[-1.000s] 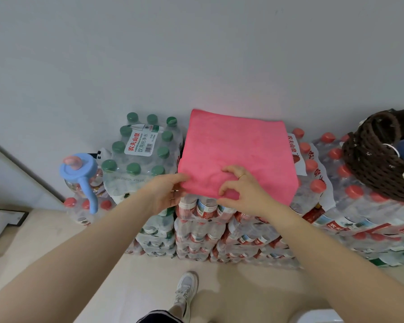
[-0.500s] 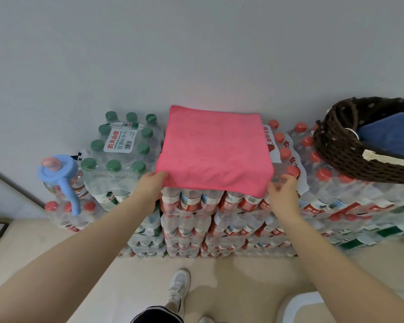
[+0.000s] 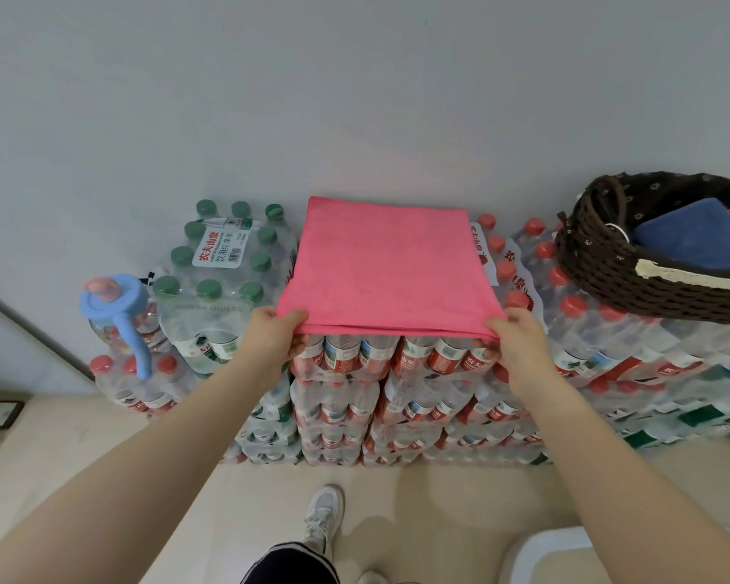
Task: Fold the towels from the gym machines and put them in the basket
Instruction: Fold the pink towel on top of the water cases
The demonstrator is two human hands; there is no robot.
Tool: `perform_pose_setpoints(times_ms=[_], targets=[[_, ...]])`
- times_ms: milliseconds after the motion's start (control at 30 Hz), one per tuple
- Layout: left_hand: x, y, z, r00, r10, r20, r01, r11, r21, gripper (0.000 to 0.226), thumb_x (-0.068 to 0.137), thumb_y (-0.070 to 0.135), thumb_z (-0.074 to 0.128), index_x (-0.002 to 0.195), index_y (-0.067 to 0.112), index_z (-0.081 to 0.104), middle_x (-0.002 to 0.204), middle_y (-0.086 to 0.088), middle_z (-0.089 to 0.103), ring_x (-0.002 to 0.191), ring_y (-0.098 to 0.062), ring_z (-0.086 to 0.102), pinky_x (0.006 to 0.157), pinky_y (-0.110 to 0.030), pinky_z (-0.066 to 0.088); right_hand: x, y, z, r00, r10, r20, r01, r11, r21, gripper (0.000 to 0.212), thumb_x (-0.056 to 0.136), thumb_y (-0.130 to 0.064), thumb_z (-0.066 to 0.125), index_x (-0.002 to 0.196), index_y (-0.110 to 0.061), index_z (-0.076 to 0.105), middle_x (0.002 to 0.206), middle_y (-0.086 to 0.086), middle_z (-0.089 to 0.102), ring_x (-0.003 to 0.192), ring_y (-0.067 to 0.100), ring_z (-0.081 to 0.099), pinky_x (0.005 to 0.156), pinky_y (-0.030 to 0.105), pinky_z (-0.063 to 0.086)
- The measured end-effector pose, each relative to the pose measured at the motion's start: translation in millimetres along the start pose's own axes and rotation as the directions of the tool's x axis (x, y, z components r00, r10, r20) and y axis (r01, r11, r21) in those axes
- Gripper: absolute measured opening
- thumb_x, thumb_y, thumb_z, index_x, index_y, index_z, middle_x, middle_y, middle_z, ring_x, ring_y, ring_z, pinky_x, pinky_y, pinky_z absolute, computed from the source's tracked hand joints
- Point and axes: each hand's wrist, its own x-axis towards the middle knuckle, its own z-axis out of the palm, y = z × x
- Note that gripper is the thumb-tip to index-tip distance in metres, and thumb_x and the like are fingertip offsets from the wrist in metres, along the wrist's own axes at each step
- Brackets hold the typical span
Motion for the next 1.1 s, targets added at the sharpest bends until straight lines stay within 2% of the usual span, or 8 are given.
perform_pose_setpoints(times_ms=[100, 267, 333, 433, 533, 667, 833, 1100], targets=[[-11, 4, 2, 0.994, 0.107, 0.013, -0.106, 0.993, -0.046, 0.037, 0.088, 0.005, 0.057, 0.115, 0.022, 0.039, 0.072, -0.005, 0.054, 0.043, -0.008, 0.05, 0.045, -0.018, 0.049, -6, -3, -11, 0.998, -0.059, 0.014, 0.057, 0.993, 0.108, 0.023, 0.091, -0.003, 0.05, 0.11, -0.012, 0.041, 0.07, 0.009, 0.053, 0.05, 0.015, 0.048, 0.05, 0.026, 0.038], [-24, 17, 0, 0.965, 0.134, 0.226, -0.166, 0.977, 0.131, 0.008, 0.085, 0.01, 0.062, 0.092, 0.011, 0.066, 0.079, -0.002, 0.058, 0.07, -0.012, 0.051, 0.072, -0.024, 0.049, -10, -8, -22, 0.986, -0.134, 0.101, 0.114, 0.976, 0.186, 0.022, 0.091, 0.001, 0.046, 0.079, -0.017, 0.051, 0.062, 0.003, 0.053, 0.039, 0.01, 0.05, 0.044, 0.023, 0.039], [-24, 22, -2, 0.949, 0.148, 0.278, -0.258, 0.871, 0.418, 0.026, 0.078, 0.014, 0.07, 0.103, 0.014, 0.064, 0.087, 0.002, 0.059, 0.073, -0.009, 0.053, 0.077, -0.021, 0.046, -4, -13, -26, 0.984, -0.114, 0.139, 0.074, 0.961, 0.265, 0.023, 0.092, 0.0, 0.044, 0.078, -0.015, 0.055, 0.058, -0.001, 0.062, 0.046, 0.008, 0.06, 0.047, 0.02, 0.049], [-19, 30, 0, 0.925, 0.23, 0.303, -0.38, 0.599, 0.705, 0.042, 0.076, 0.012, 0.071, 0.114, 0.019, 0.057, 0.079, 0.008, 0.054, 0.061, -0.006, 0.05, 0.055, -0.013, 0.038, 9, -24, -31, 0.931, -0.056, 0.361, -0.057, 0.954, 0.295, 0.026, 0.092, 0.001, 0.04, 0.101, -0.015, 0.058, 0.088, -0.002, 0.073, 0.081, 0.011, 0.07, 0.058, 0.022, 0.057], [-5, 46, 6, 0.89, 0.352, 0.291, -0.436, 0.462, 0.772, 0.008, 0.083, 0.01, 0.062, 0.089, 0.013, 0.065, 0.063, 0.004, 0.052, 0.056, -0.015, 0.047, 0.048, -0.015, 0.033, 27, -41, -24, 0.909, -0.029, 0.416, -0.033, 0.989, 0.142, 0.033, 0.088, 0.009, 0.045, 0.108, -0.015, 0.055, 0.104, -0.001, 0.069, 0.096, 0.012, 0.065, 0.069, 0.027, 0.058], [29, 72, 16, 0.871, 0.405, 0.278, -0.48, 0.577, 0.661, 0.026, 0.083, 0.002, 0.054, 0.057, -0.001, 0.052, 0.064, -0.006, 0.047, 0.061, -0.014, 0.045, 0.052, -0.016, 0.031, 60, -56, -6, 0.983, -0.136, 0.121, 0.155, 0.975, -0.161, 0.003, 0.085, -0.012, 0.063, 0.082, -0.012, 0.063, 0.062, -0.001, 0.063, 0.061, 0.015, 0.055, 0.054, 0.021, 0.047], [76, 96, 32, 0.961, 0.209, 0.18, -0.268, 0.864, 0.427, 0.019, 0.088, 0.022, 0.057, 0.07, 0.022, 0.059, 0.079, 0.001, 0.058, 0.075, -0.016, 0.053, 0.07, -0.028, 0.043, 106, -70, 11, 0.957, -0.287, -0.034, 0.253, 0.889, -0.382, 0.031, 0.082, -0.025, 0.066, 0.081, 0.006, 0.064, 0.08, 0.02, 0.062, 0.076, 0.033, 0.055, 0.068, 0.041, 0.041], [139, 109, 51, 0.966, 0.114, 0.232, -0.236, 0.759, 0.607, 0.015, 0.09, 0.023, 0.053, 0.082, 0.011, 0.057, 0.084, -0.009, 0.054, 0.078, -0.021, 0.05, 0.075, -0.04, 0.045, 156, -72, 32, 0.946, -0.324, -0.02, 0.228, 0.706, -0.67, 0.017, 0.089, -0.019, 0.055, 0.077, -0.007, 0.061, 0.086, 0.016, 0.063, 0.091, 0.031, 0.058, 0.067, 0.028, 0.027]])
